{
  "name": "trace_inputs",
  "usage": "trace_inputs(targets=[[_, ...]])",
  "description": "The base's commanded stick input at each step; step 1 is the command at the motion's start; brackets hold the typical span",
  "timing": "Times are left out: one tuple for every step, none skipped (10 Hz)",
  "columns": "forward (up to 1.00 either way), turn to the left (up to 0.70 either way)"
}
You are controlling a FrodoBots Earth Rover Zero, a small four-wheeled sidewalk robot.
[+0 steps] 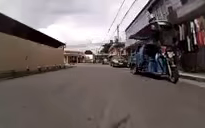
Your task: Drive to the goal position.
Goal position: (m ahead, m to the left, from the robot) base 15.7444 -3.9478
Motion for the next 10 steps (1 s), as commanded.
trace_inputs(targets=[[0.7, 0.0], [0.7, 0.0], [0.7, 0.0], [0.7, 0.0], [0.7, 0.0], [0.7, 0.0], [0.7, -0.05], [0.7, -0.03], [0.7, 0.0], [0.7, 0.0]])
